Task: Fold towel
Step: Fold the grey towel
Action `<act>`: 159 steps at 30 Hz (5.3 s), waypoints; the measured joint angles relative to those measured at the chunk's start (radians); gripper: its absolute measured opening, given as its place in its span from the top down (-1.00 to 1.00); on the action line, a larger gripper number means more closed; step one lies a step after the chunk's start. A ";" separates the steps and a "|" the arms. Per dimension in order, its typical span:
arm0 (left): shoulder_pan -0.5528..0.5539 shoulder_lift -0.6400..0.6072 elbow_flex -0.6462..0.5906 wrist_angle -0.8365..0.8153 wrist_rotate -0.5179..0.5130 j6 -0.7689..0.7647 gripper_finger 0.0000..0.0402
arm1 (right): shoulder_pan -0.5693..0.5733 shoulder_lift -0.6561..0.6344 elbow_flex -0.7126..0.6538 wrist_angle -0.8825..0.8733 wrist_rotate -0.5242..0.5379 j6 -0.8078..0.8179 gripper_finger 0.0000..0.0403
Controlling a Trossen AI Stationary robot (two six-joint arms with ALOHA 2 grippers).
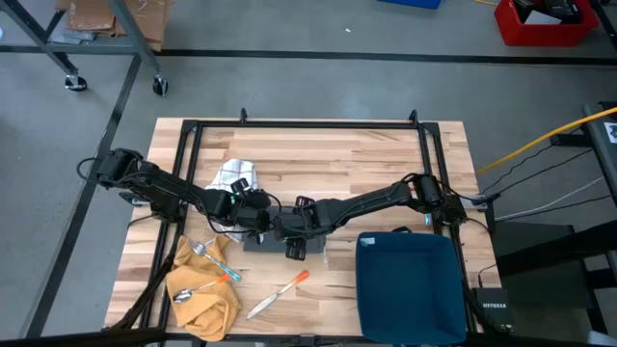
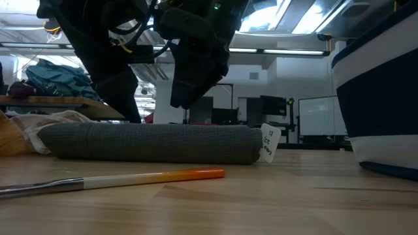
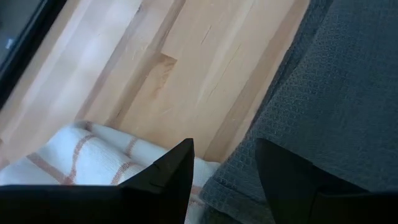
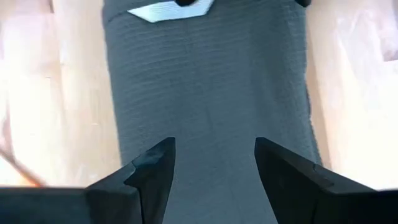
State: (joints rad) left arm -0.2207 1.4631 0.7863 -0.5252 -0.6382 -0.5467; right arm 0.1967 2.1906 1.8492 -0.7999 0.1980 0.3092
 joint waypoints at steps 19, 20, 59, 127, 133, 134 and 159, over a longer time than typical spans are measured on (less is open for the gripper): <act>0.000 0.000 0.000 -0.001 0.004 -0.056 0.18 | 0.000 0.000 0.000 -0.003 -0.002 0.000 -0.11; 0.000 0.000 0.000 -0.001 0.004 -0.056 0.18 | 0.000 0.000 0.000 -0.003 -0.002 0.000 -0.11; 0.000 -0.071 0.000 -0.003 0.199 -0.062 0.18 | -0.010 0.000 0.002 0.001 -0.112 0.028 -0.11; -0.058 -0.453 0.000 -0.296 0.313 0.161 0.18 | -0.499 0.161 0.003 -0.205 -0.232 -0.157 -0.11; -0.058 -0.453 0.000 -0.296 0.313 0.161 0.18 | -0.500 0.162 0.018 -0.332 -0.242 -0.160 -0.11; -0.058 -0.453 0.000 -0.296 0.313 0.161 0.18 | -0.500 0.157 0.018 -0.356 -0.239 -0.165 -0.11; -0.058 -0.453 0.000 -0.295 0.303 0.162 0.18 | -0.517 0.137 -0.049 -0.642 -0.053 -0.271 -0.11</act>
State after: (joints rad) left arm -0.2787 1.0103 0.7864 -0.8200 -0.3352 -0.3850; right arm -0.3200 2.3276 1.8004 -1.4419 0.1452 0.0384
